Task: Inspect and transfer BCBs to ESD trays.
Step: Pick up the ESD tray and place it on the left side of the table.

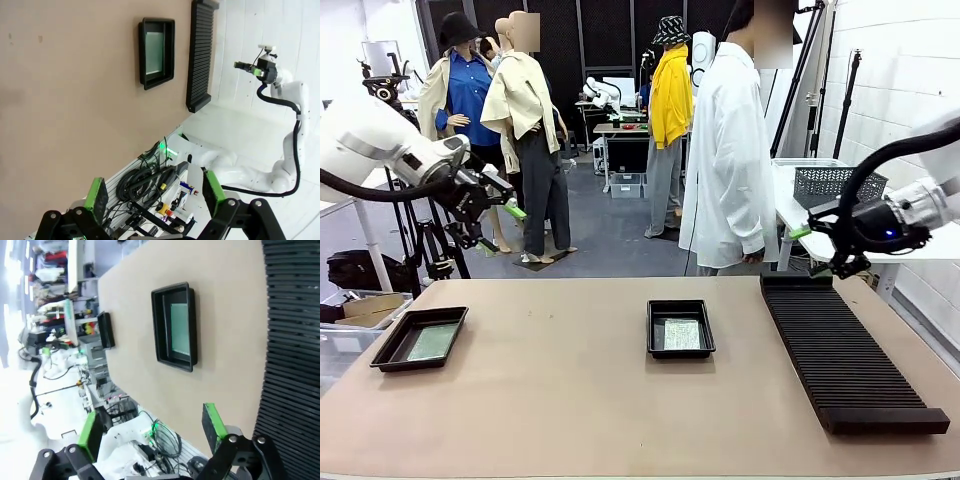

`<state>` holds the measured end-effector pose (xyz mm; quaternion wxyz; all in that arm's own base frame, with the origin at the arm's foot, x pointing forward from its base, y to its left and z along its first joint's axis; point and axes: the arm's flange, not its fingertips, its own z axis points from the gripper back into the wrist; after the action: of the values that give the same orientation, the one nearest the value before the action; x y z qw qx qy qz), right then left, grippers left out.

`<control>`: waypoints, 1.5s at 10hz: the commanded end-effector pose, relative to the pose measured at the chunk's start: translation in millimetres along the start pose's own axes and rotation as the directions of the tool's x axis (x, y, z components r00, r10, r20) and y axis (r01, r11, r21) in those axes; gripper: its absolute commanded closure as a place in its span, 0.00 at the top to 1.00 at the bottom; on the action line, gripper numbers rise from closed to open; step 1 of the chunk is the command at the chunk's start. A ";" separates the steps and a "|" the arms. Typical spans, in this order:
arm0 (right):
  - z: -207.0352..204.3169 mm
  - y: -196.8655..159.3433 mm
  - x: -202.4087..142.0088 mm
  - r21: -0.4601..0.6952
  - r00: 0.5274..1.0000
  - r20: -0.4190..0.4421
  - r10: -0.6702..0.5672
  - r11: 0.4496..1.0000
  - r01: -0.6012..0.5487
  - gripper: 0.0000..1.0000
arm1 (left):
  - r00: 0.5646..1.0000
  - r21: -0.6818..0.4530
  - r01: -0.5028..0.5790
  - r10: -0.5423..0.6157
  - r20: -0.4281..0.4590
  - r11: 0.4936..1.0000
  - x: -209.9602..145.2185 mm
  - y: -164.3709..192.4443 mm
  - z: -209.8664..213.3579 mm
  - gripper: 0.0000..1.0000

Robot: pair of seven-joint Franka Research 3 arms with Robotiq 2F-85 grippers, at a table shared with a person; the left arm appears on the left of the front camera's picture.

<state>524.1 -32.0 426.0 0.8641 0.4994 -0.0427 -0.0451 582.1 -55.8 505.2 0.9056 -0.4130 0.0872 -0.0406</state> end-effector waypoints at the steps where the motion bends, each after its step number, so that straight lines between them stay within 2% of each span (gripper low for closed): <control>1: 11.6 -18.8 7.3 0.074 0.999 -0.034 0.008 0.997 -0.005 1.00 | 0.999 0.079 -0.022 0.024 -0.030 0.997 11.8 -19.2 -8.7 1.00; 5: 28.9 -43.2 7.3 0.178 0.994 -0.088 0.066 0.983 -0.049 1.00 | 0.996 0.178 0.023 -0.006 -0.094 0.984 14.5 -52.7 -40.4 1.00; 10: 36.6 -43.7 5.2 0.266 0.987 -0.120 0.109 0.961 -0.074 1.00 | 0.994 0.231 0.022 0.003 -0.107 0.973 18.4 -71.5 -67.9 1.00; 12: 36.6 -43.4 5.1 0.299 0.980 -0.148 0.136 0.950 -0.087 1.00 | 0.998 0.246 -0.001 0.016 -0.061 0.969 17.0 -77.9 -78.2 1.00; 13: 34.6 -41.2 -0.8 0.239 0.986 -0.134 0.094 0.969 -0.060 1.00 | 0.998 0.259 -0.007 0.021 -0.051 0.966 14.7 -80.4 -83.4 1.00; 15: 34.6 -41.2 -0.8 0.239 0.986 -0.134 0.094 0.969 -0.060 1.00 | 1.000 0.277 -0.030 0.031 0.002 0.960 12.0 -85.6 -91.4 1.00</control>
<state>518.3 -82.0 406.7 0.7972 0.6025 -0.0025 0.0375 583.5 -177.2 512.0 0.9461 -0.3019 0.1020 -0.0583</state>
